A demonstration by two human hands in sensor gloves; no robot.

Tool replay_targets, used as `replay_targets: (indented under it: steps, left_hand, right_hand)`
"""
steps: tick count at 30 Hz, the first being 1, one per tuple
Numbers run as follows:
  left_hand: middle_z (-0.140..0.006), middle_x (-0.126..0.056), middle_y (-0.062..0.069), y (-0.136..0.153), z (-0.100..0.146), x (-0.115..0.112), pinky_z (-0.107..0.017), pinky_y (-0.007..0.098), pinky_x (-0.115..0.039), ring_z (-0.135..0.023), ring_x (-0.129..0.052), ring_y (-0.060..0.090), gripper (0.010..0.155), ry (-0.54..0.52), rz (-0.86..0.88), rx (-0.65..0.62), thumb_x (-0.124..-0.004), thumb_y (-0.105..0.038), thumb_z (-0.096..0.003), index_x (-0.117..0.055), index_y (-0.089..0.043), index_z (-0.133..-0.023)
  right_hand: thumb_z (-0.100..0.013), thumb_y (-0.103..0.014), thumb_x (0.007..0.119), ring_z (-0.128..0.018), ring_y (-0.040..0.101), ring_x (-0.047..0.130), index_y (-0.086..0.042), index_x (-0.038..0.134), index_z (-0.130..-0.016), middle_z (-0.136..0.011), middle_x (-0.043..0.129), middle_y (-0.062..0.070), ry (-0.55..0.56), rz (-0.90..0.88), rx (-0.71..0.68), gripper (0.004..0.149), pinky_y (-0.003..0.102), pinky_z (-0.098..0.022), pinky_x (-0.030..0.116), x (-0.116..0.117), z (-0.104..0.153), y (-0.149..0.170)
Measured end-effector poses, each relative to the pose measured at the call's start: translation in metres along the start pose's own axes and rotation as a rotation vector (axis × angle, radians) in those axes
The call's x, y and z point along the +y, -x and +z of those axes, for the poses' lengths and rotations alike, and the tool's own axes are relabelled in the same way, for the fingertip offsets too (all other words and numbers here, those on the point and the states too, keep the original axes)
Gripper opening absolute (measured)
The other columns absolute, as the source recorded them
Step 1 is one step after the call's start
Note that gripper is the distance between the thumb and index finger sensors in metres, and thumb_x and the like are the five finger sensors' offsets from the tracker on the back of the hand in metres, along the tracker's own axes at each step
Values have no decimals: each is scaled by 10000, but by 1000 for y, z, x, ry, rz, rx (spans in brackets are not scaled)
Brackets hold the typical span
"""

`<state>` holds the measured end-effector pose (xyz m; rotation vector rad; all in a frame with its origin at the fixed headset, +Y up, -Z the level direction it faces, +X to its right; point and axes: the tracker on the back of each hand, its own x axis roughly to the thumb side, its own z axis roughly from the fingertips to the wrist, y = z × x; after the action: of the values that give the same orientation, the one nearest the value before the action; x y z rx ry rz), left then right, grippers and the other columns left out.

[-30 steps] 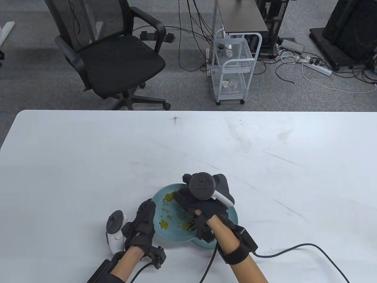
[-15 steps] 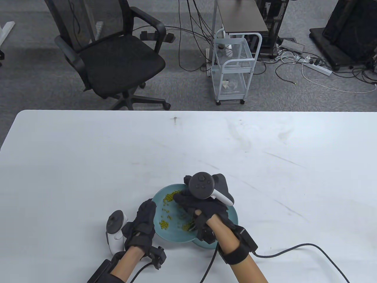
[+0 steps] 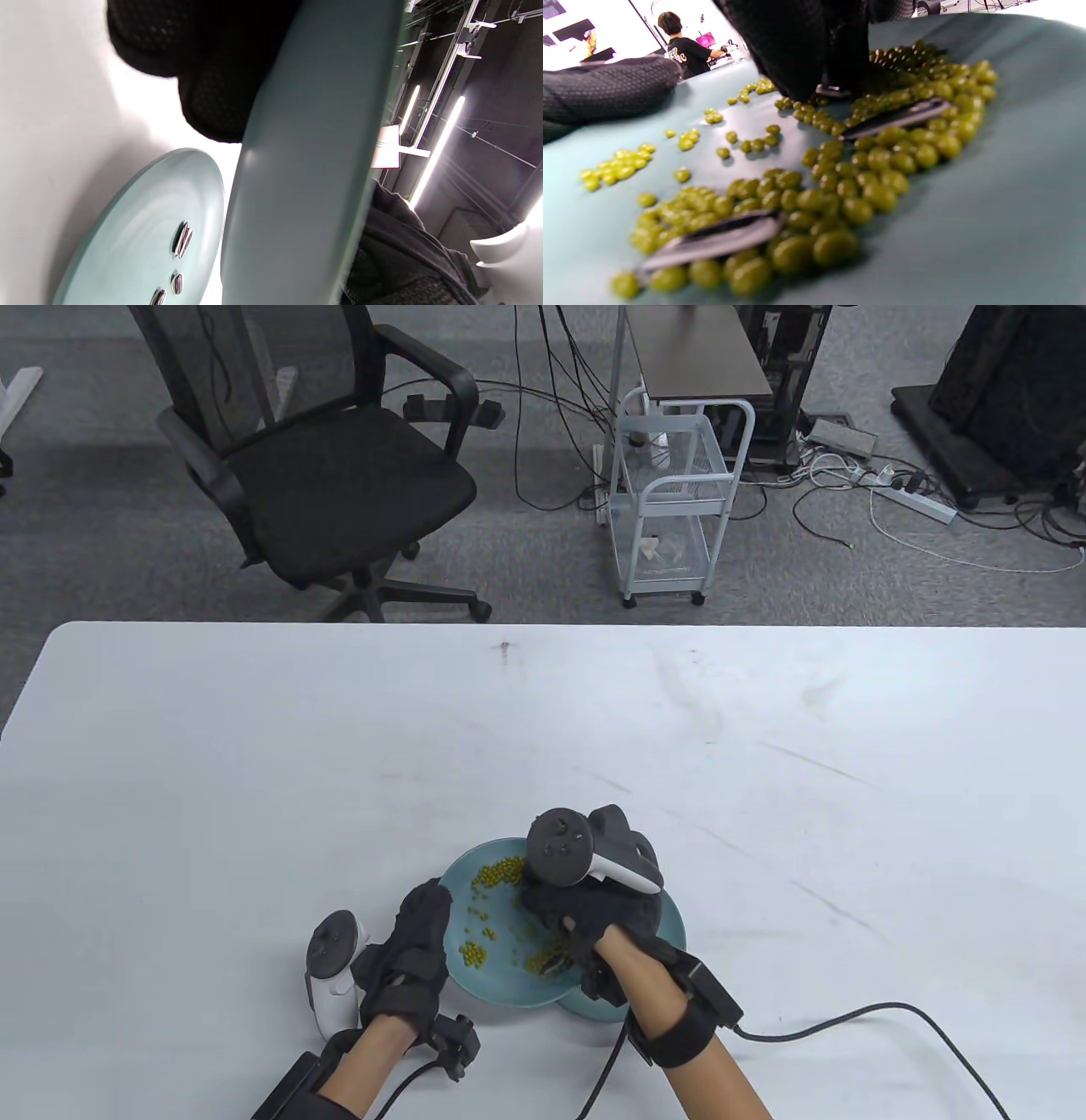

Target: Pick sunflower seeds with hand pinch into plate

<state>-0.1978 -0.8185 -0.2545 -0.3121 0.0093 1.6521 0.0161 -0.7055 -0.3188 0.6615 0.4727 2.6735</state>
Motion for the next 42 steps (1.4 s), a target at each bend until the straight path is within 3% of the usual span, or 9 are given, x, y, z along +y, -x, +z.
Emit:
replay_targets:
  steps: [10,20,28,33,38,42]
  left_hand:
    - [-822,-792,117,1,-1,0,-404,386,-807,-481,-996,239,537,-2,-4,-1,-524,-505,-618,-374,-183,-1020]
    - [-818,-793,121,1,0,-1,-400,390,-805,-475,-994,244,537,-5,-8,1,-529,-504,-617,-379,-181,-1019]
    - [-829,-792,106,0,0,-2,-405,380,-809,-486,-999,227,534,6,2,-2,-515,-510,-620,-370,-189,-1022]
    - [-831,-791,106,-1,0,-2,-406,381,-808,-488,-998,229,535,19,10,7,-515,-511,-622,-369,-188,-1023]
    - [-833,-789,104,-2,0,2,-409,379,-809,-492,-997,225,534,4,16,5,-511,-512,-623,-366,-190,-1024]
    - [-839,-786,91,-8,1,7,-414,372,-810,-499,-997,216,531,-21,27,-11,-503,-515,-627,-361,-193,-1024]
  right_hand:
    - [-568,-118,847,-983,690,360,94,852,-828,-1119,464,375,28,6,-2,336,794,-653,293,2,-1,2]
    - [-543,-133,895,-983,689,374,88,855,-821,-1117,471,377,17,35,-12,357,794,-654,303,4,-1,1]
    - [-549,-137,880,-980,683,397,100,848,-817,-1113,486,371,82,-28,-52,359,794,-652,314,-3,3,3]
    - [-549,-127,875,-975,686,405,120,840,-815,-1106,494,375,182,-191,-129,364,795,-649,319,-25,20,1]
    - [-553,-128,870,-975,687,405,117,837,-819,-1108,490,373,277,-177,-156,364,795,-650,322,-50,46,1]
    - [-557,-133,867,-976,686,404,114,833,-825,-1109,488,374,296,-171,-135,366,794,-652,322,-53,64,15]
